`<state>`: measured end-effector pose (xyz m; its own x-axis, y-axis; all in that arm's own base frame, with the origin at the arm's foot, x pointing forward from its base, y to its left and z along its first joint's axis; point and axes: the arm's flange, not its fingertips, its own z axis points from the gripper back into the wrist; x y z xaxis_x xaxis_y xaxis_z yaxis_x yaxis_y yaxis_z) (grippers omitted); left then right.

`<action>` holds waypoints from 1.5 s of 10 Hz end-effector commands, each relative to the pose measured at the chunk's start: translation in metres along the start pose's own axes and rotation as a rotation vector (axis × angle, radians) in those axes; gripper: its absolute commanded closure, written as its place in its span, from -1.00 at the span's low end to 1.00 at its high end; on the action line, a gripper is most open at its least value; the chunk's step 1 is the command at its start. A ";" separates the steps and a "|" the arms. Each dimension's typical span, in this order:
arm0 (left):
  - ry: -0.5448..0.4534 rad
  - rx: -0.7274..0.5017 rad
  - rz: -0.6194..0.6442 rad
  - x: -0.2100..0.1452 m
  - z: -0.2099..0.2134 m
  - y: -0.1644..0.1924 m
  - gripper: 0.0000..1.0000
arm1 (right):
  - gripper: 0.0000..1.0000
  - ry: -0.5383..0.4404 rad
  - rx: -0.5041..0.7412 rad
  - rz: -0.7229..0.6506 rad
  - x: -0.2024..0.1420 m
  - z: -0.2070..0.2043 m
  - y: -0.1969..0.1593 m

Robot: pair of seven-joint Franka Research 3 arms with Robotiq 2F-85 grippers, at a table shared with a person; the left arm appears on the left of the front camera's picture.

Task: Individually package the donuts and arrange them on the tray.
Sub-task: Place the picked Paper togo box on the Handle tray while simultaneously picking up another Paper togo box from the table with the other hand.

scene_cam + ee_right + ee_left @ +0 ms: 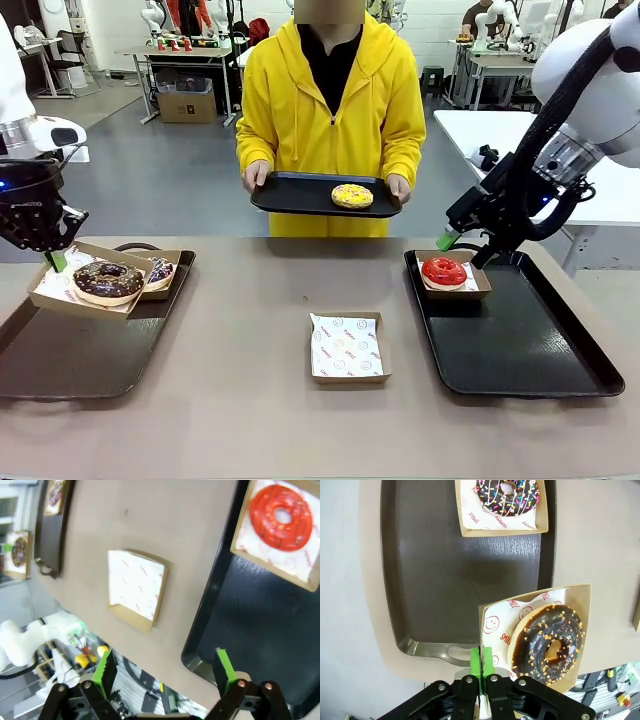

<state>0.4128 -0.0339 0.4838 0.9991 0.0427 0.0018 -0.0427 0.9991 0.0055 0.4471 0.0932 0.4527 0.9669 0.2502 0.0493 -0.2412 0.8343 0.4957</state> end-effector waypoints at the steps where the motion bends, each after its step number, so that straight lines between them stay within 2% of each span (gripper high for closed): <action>1: -0.011 -0.002 -0.038 0.006 -0.013 0.028 0.98 | -1.00 0.066 -0.182 -0.052 0.007 -0.020 0.047; 5: -0.045 -0.037 -0.114 0.000 -0.045 0.069 0.98 | -1.00 0.123 -0.355 -0.113 0.014 -0.079 0.093; 7: -0.057 -0.027 -0.089 -0.002 -0.056 0.079 0.98 | -1.00 0.110 -0.422 -0.139 0.010 -0.102 0.106; 12: -0.032 -0.036 -0.086 0.000 -0.051 0.073 0.98 | -1.00 0.011 -0.501 -0.201 0.017 -0.168 0.109; 14: -0.032 -0.036 -0.086 0.000 -0.051 0.073 0.98 | -1.00 -0.010 -0.506 -0.219 0.018 -0.174 0.104; 15: -0.032 -0.036 -0.086 0.000 -0.051 0.073 0.98 | -1.00 0.041 -0.469 -0.181 0.015 -0.164 0.108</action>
<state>0.4095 0.0403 0.4293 0.9984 -0.0404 0.0401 0.0415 0.9988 -0.0275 0.4254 0.2668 0.3569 0.9962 0.0802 -0.0331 -0.0788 0.9959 0.0438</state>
